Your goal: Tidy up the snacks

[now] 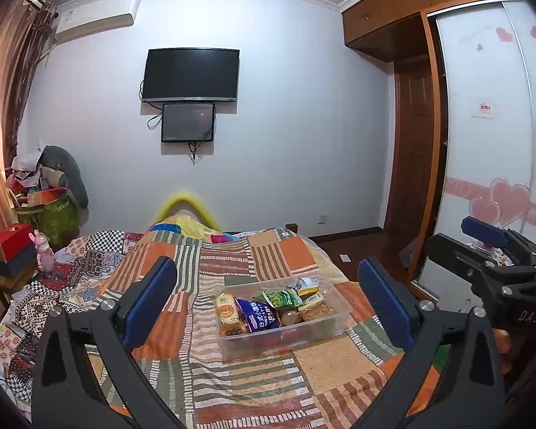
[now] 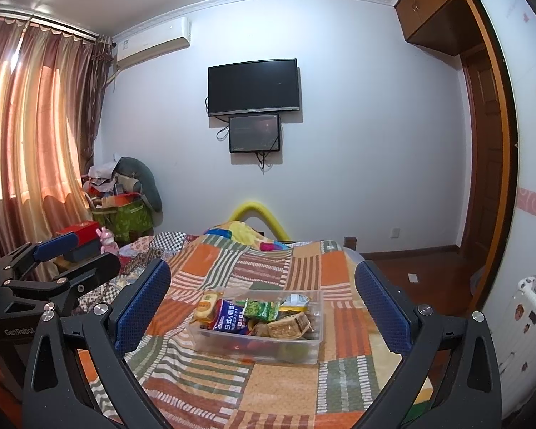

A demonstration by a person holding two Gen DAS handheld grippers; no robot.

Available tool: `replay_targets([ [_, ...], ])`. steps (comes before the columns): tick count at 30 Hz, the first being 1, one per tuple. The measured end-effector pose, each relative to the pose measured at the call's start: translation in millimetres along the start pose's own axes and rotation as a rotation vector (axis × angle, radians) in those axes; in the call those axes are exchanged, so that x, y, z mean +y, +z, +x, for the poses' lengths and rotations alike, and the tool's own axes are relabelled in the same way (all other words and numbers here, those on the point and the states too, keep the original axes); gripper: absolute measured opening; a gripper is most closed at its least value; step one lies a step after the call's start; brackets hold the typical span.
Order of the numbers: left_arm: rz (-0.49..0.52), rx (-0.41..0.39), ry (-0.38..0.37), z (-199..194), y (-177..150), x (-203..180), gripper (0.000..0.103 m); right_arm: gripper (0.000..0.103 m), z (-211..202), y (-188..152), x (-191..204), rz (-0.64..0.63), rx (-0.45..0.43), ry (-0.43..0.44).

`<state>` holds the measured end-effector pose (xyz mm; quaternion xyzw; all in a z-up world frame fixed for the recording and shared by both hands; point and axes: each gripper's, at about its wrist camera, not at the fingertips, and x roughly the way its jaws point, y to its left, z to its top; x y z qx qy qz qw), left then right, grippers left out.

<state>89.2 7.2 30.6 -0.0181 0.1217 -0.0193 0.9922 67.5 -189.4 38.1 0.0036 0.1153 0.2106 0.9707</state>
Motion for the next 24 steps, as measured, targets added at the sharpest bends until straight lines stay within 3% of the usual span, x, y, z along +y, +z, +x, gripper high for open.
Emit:
replay_targets([
  [24, -0.012, 0.022, -0.021, 0.5, -2.0, 3.2, 0.103, 0.103, 2.5, 0.4, 5.7, -0.001, 0.014, 0.007],
])
